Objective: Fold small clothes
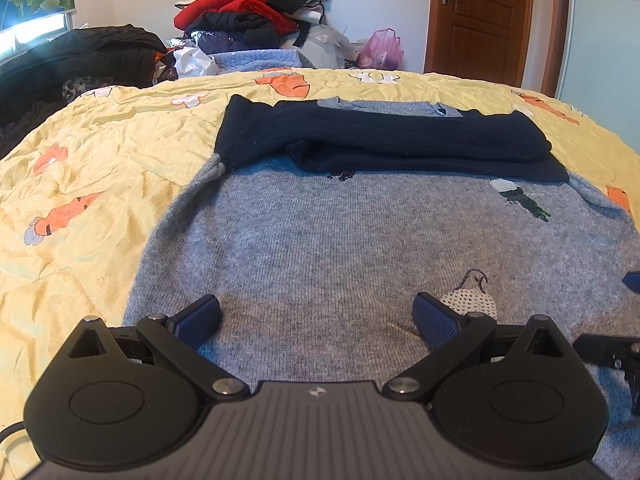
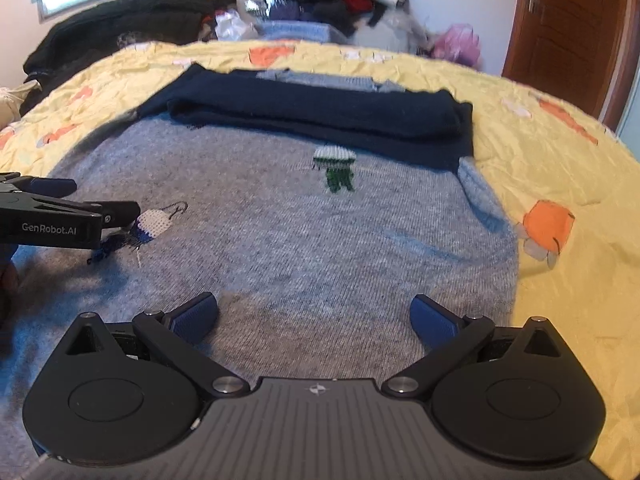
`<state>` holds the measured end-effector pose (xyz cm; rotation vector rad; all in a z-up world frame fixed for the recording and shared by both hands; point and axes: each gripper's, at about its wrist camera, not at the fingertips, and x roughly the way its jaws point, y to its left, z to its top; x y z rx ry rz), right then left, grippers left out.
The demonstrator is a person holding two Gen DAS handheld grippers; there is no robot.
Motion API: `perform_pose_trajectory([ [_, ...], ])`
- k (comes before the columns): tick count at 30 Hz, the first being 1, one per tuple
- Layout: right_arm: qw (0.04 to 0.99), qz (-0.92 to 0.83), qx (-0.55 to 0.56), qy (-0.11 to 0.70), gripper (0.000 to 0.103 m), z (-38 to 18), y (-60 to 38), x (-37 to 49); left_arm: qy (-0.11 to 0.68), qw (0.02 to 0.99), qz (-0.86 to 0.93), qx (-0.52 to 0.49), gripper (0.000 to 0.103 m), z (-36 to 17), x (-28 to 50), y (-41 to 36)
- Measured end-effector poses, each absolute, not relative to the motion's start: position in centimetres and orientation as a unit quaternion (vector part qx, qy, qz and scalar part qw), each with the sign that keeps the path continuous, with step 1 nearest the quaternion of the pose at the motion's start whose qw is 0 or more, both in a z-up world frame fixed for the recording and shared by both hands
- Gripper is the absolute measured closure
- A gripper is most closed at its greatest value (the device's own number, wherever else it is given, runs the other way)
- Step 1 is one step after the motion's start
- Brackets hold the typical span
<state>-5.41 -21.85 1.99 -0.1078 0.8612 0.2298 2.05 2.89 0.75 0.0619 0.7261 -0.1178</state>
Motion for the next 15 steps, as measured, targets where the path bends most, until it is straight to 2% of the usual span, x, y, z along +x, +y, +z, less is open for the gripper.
perform_pose_trajectory([
  [6,0.928,0.085,-0.037,0.360,0.000,0.9,-21.6,-7.4,0.355,0.933,-0.058,0.030,0.000,0.8,2.1,2.9],
  [15,0.930,0.083,-0.032,0.356,0.000,1.0,-21.9,-7.2,0.363,0.930,-0.034,0.036,0.000,1.4,0.0,2.9],
])
